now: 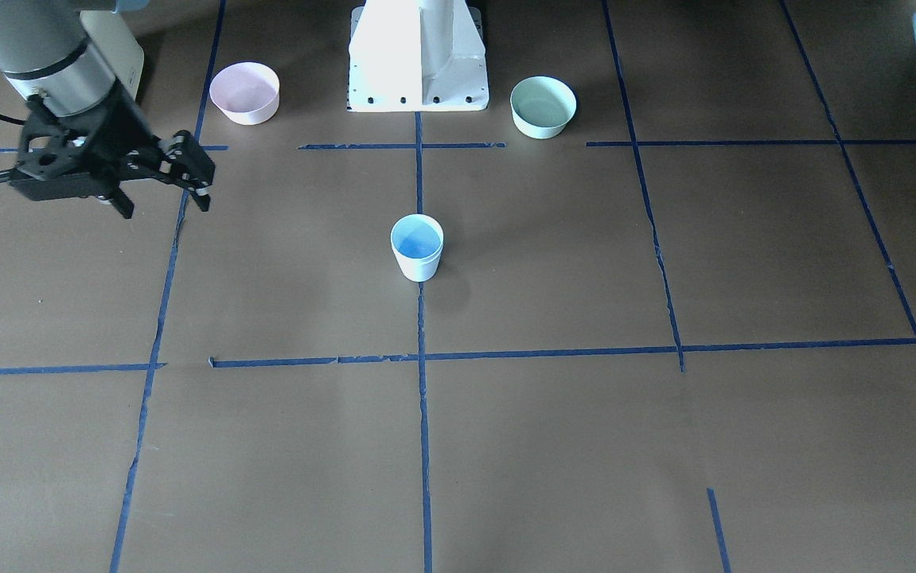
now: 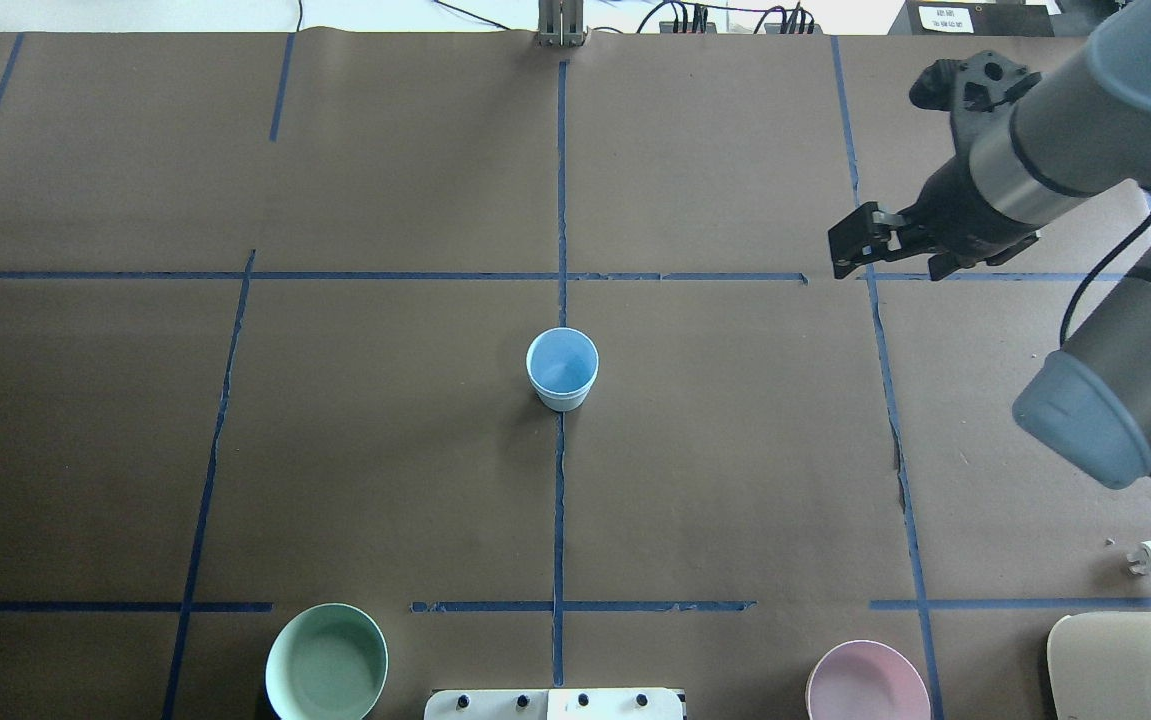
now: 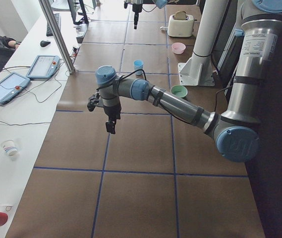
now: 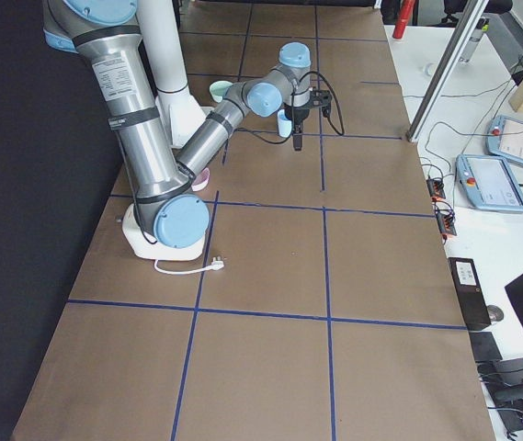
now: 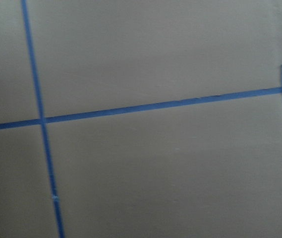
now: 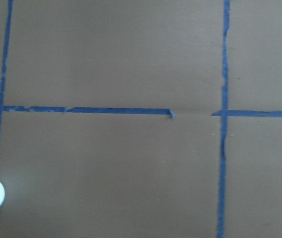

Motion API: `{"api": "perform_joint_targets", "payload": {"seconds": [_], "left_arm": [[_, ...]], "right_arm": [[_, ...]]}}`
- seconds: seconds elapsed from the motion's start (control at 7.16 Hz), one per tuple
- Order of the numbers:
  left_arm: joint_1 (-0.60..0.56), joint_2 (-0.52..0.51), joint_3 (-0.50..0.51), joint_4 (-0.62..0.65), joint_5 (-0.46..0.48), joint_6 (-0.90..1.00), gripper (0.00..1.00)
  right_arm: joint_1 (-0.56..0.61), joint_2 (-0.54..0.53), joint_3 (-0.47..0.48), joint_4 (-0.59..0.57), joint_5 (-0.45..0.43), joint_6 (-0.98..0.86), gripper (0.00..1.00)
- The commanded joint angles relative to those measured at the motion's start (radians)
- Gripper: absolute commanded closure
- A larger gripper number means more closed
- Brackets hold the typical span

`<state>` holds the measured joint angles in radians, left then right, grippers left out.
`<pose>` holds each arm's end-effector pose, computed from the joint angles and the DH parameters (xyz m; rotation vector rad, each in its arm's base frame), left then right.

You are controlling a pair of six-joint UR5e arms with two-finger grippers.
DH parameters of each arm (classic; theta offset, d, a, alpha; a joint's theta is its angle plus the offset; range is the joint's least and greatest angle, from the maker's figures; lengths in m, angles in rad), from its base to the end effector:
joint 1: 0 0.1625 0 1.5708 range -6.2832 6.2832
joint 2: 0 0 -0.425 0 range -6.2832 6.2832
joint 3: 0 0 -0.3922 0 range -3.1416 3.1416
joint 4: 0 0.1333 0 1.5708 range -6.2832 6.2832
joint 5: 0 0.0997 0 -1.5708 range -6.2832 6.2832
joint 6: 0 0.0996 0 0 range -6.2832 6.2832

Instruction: Stack blue cups with both arms

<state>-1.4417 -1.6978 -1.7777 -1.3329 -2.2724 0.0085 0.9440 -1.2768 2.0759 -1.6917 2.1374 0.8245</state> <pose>-0.0001 -0.5354 0.5217 0.0497 0.7061 0.1655 -0.2445 -0.4737 0.2911 0.1319 -0.8437 -0.0065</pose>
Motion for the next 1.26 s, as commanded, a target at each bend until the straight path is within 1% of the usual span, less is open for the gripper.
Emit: {"api": "perform_joint_targets", "payload": {"seconds": [0.0, 0.14, 0.28, 0.42, 0.56, 0.84, 1.12], "left_arm": [[-0.109, 0.004, 0.154, -0.011, -0.012, 0.186, 0.00], [-0.121, 0.009, 0.215, -0.020, -0.041, 0.185, 0.00], [-0.124, 0.041, 0.237, -0.053, -0.077, 0.183, 0.00], [-0.125, 0.079, 0.239, -0.095, -0.082, 0.177, 0.00], [-0.125, 0.087, 0.241, -0.097, -0.082, 0.177, 0.00], [-0.125, 0.093, 0.242, -0.098, -0.082, 0.179, 0.00], [-0.125, 0.093, 0.242, -0.098, -0.082, 0.179, 0.00]], "right_arm": [[0.187, -0.134, -0.041, -0.002, 0.051, -0.363, 0.00], [0.261, -0.163, -0.097, 0.000, 0.085, -0.519, 0.00], [0.339, -0.180, -0.156, 0.000, 0.146, -0.650, 0.00], [0.410, -0.202, -0.239, 0.006, 0.179, -0.797, 0.00], [0.462, -0.207, -0.302, 0.009, 0.185, -0.886, 0.00], [0.478, -0.191, -0.313, 0.012, 0.183, -0.880, 0.00], [0.499, -0.286, -0.313, 0.012, 0.185, -0.889, 0.00]]}}
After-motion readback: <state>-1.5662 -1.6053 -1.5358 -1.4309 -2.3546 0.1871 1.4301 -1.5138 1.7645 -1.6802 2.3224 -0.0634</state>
